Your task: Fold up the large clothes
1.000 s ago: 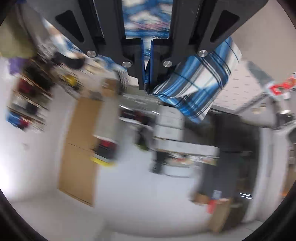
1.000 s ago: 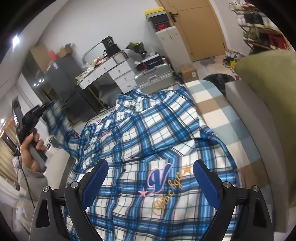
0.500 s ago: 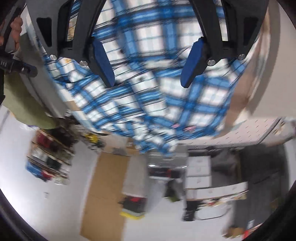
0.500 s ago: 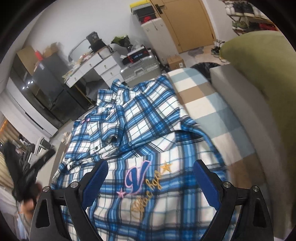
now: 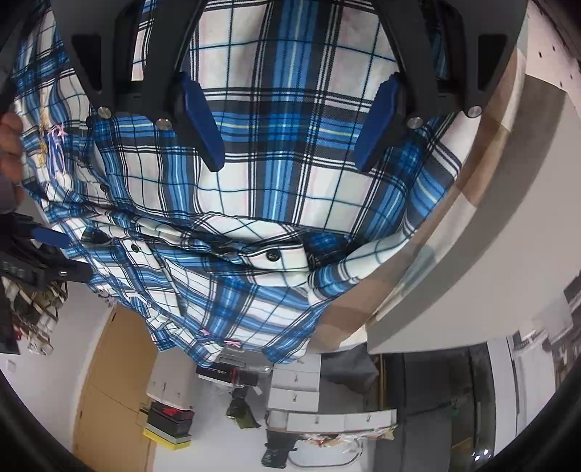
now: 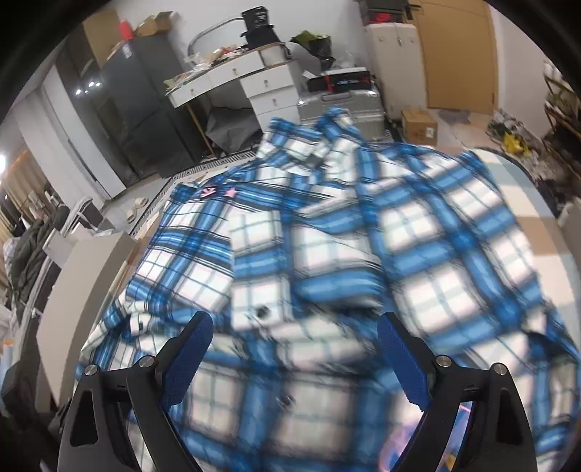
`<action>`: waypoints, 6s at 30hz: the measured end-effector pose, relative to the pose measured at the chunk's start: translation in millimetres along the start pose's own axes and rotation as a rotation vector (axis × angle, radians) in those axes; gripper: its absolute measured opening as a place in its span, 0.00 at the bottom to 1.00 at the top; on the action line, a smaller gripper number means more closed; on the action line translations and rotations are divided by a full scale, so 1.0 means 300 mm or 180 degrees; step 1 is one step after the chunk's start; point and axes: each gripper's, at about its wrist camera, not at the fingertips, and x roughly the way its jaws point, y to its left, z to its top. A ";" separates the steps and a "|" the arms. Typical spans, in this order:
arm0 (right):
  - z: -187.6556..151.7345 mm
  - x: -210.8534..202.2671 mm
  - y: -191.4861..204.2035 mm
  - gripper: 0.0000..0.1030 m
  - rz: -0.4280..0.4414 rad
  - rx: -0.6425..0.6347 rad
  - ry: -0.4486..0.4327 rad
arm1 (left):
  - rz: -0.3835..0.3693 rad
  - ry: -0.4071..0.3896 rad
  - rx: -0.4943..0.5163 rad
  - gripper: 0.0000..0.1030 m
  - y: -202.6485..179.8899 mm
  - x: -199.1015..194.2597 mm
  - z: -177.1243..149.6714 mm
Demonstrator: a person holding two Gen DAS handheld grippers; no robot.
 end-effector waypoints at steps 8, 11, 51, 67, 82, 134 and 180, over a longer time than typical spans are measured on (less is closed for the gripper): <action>-0.040 0.201 0.139 0.86 -0.0486 -0.0316 0.0189 | -0.0073 -0.0003 -0.0106 0.67 0.021 -0.001 -0.009; -0.059 0.233 0.161 0.80 -0.0652 -0.0484 0.0179 | -0.0113 0.0031 -0.0116 0.67 0.028 0.003 -0.013; -0.033 -0.056 -0.686 0.64 -0.0072 0.2030 -0.0385 | -0.0088 0.0100 -0.0225 0.67 0.050 0.022 -0.019; -0.020 -0.298 -0.564 0.04 -0.0143 0.1206 -0.1121 | -0.0113 0.0094 -0.0241 0.68 0.051 0.017 -0.021; -0.014 -0.121 -0.443 0.40 -0.0057 0.0930 -0.0393 | -0.0102 0.0099 -0.0235 0.68 0.046 0.016 -0.018; -0.589 -0.509 -0.571 0.26 -0.1141 0.0521 0.0104 | 0.0586 0.0219 0.0064 0.09 0.229 -0.151 -0.121; -0.203 -0.171 -0.638 0.02 -0.1445 0.0450 0.0025 | 0.0649 0.0192 0.0223 0.00 0.154 0.144 0.138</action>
